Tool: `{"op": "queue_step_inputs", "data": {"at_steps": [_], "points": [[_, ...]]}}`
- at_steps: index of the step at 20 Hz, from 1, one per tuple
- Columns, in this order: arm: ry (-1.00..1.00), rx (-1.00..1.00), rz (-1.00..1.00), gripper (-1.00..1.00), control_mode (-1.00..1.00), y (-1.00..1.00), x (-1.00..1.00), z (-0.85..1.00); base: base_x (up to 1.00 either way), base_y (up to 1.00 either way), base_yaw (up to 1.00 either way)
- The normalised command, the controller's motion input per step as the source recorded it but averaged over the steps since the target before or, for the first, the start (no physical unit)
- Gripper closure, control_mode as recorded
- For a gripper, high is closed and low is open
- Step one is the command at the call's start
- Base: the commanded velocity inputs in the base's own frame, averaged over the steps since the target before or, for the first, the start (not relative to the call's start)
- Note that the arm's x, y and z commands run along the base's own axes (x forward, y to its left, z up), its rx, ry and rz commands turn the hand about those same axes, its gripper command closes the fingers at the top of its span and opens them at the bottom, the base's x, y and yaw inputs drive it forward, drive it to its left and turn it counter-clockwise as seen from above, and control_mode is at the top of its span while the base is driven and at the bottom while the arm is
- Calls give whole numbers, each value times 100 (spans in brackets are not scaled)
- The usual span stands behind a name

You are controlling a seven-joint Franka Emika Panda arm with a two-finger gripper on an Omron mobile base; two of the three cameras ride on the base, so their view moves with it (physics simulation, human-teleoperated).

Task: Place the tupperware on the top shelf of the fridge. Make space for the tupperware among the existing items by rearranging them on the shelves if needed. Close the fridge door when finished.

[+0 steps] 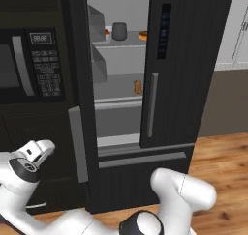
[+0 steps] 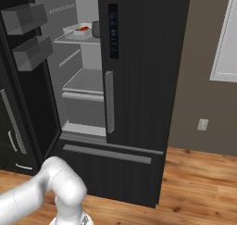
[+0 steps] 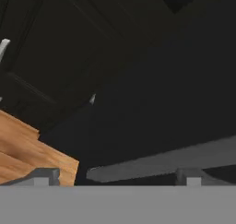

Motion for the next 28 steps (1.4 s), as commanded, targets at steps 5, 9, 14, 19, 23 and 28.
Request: {"op": "queue_step_inputs", "data": {"at_steps": [5, 9, 14, 19, 23, 28], "points": [[33, -24, 3, -100, -100, 33, 69, -7, 0, 0, 0], [18, -31, -12, -100, -100, 69, 56, 0, 0, 0, 0], [14, -26, -11, -100, -100, 61, 44, 0, 0, 0, 0], [18, -20, -12, -100, -100, 40, 53, 0, 0, 0, 0], [17, -16, -10, -100, -100, 8, 46, -3, 0, 0, 0], [21, -15, -5, -100, -100, -2, 50, -23, 0, 0, 0]]}}
